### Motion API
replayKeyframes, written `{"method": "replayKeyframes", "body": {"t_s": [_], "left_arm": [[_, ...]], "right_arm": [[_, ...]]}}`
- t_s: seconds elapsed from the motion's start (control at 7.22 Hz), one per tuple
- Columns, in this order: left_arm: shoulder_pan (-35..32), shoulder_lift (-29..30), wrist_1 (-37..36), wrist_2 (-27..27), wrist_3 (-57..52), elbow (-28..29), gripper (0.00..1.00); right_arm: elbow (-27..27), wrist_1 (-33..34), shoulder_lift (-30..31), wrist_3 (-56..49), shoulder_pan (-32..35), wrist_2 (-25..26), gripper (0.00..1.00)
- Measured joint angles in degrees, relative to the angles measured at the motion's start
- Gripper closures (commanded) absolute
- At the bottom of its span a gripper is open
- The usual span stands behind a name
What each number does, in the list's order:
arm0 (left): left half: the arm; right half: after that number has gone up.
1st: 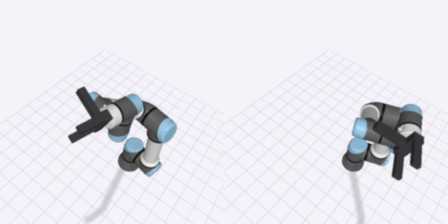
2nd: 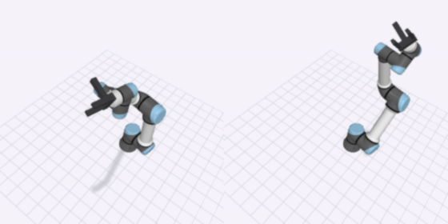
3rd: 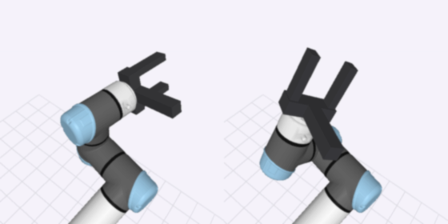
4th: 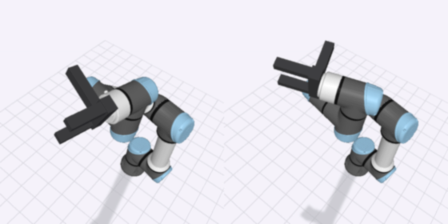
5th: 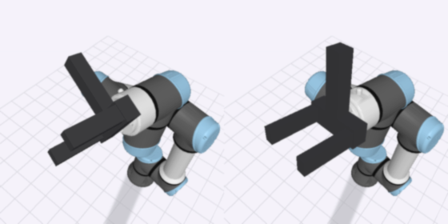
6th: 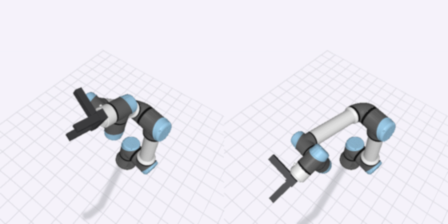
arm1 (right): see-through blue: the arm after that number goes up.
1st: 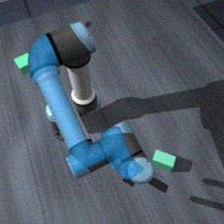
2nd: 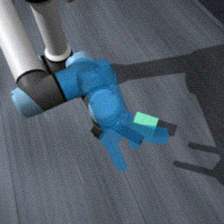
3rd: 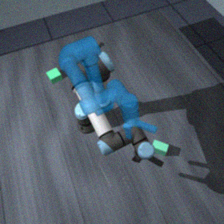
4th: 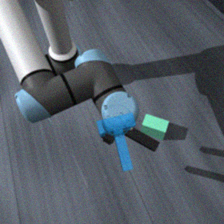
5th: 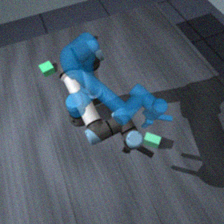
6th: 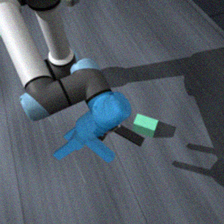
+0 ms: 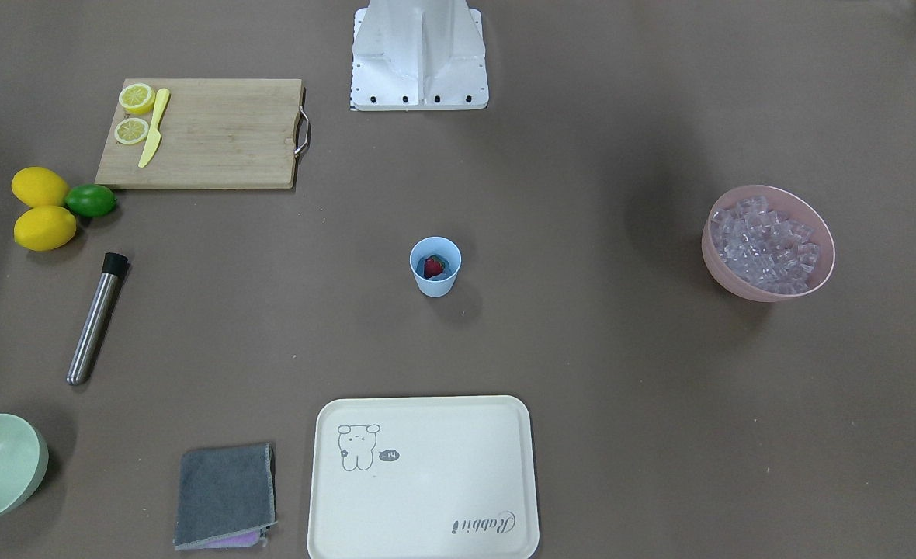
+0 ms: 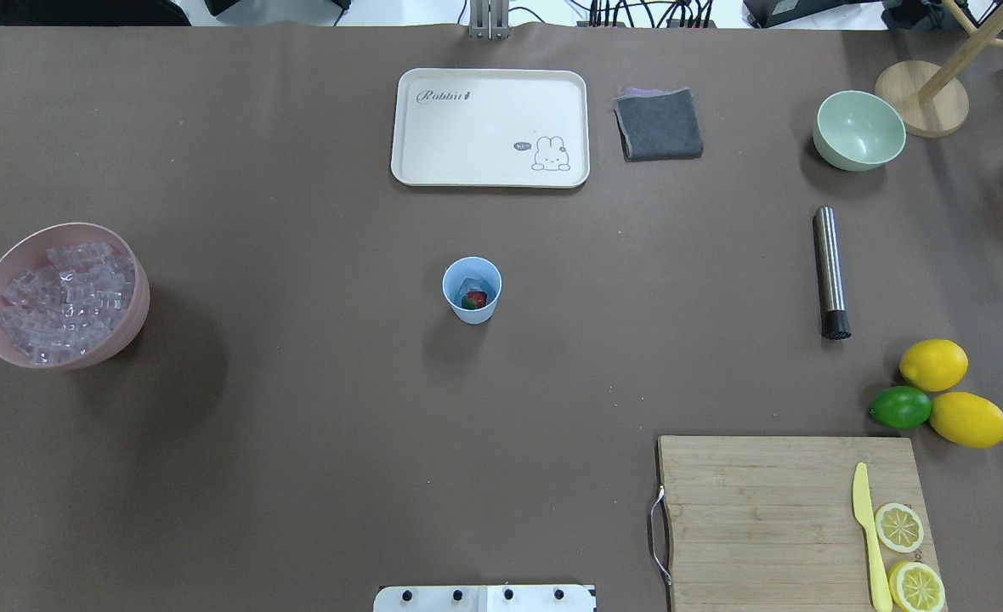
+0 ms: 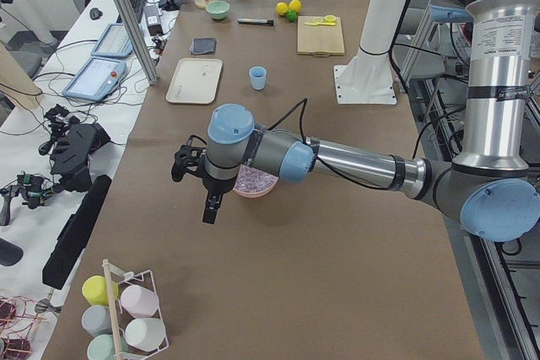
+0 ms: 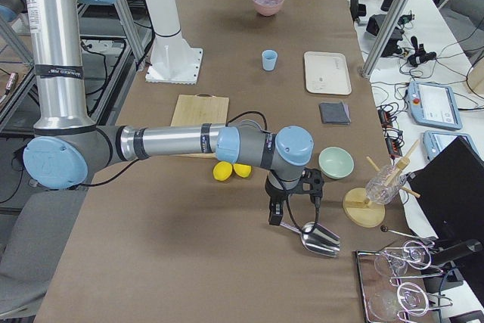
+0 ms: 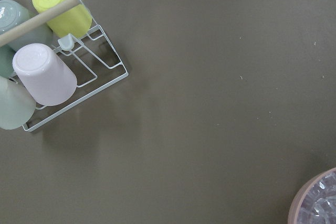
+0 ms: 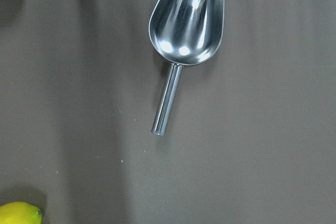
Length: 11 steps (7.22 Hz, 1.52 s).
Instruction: Mash ice and strawberries in cup
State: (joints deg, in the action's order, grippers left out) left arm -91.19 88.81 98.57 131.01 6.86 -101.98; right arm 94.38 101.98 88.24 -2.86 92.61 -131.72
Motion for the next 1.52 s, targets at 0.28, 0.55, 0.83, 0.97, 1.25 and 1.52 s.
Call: {"method": "replayKeyframes", "body": {"t_s": [0.28,0.55,0.83,0.97,1.25,1.52], "left_arm": [[-0.02,-0.07,-0.04,0.02,-0.86,0.7,0.02],[0.06,0.02,0.11,0.08,-0.96,1.65,0.02],[0.12,0.11,0.21,0.07,-0.97,2.13,0.02],[0.13,0.19,0.22,0.05,-0.97,2.39,0.02],[0.13,0.36,0.21,0.02,-0.97,2.57,0.02],[0.18,0.66,0.15,-0.02,-0.97,2.78,0.02]], "right_arm": [[-0.34,-0.38,0.5,0.1,0.03,-0.07,0.0],[-0.34,-0.44,1.17,0.21,0.03,-0.11,0.0],[-0.34,-0.46,1.37,0.22,0.03,-0.12,0.0],[-0.34,-0.47,1.38,0.22,0.03,-0.12,0.0],[-0.31,-0.47,1.31,0.23,0.03,-0.14,0.0],[-0.17,-0.47,1.3,0.22,0.03,-0.21,0.0]]}}
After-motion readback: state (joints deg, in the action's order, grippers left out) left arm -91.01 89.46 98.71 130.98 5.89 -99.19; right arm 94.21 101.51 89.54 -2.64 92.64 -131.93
